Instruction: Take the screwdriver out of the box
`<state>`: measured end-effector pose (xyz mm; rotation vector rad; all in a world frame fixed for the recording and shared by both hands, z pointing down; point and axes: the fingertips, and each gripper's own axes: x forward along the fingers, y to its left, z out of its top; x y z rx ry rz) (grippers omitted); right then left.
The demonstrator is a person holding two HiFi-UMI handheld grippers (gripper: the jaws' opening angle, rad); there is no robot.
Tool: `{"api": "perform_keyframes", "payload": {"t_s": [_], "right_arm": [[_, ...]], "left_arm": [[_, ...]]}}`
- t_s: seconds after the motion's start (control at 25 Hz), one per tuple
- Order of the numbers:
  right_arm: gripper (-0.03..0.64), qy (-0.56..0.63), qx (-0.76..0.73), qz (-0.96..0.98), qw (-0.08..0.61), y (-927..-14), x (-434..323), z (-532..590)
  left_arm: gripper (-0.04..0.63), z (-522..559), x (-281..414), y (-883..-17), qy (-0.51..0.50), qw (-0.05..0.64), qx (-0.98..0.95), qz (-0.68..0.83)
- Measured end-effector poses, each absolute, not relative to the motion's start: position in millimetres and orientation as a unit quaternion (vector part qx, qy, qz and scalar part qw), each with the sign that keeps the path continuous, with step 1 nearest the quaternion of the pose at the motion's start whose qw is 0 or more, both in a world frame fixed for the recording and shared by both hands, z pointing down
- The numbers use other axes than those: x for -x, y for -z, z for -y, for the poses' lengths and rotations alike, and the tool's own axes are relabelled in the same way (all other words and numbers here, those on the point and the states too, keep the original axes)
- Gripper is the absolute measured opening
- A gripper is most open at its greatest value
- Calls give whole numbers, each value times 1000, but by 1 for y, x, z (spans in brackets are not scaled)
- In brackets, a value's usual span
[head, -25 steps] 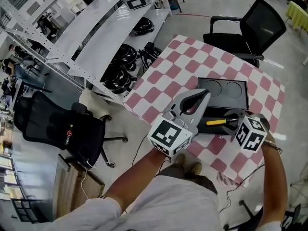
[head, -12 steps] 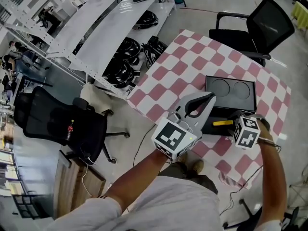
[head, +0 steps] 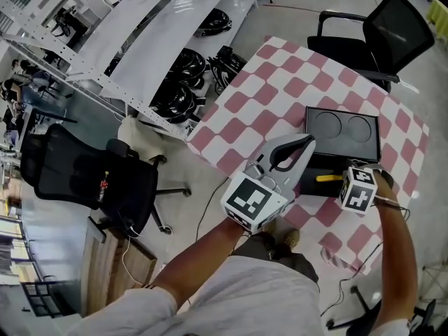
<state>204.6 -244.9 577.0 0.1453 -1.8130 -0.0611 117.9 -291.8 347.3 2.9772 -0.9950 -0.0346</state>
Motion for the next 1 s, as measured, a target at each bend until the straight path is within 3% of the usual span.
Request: {"api": "perform_keyframes", "payload": {"t_s": [1.0], "right_arm": [[74,14,-90,818,568,-564,-205,246]], "left_arm": [[14,299,-119,-358,0,12,-953,304]]}}
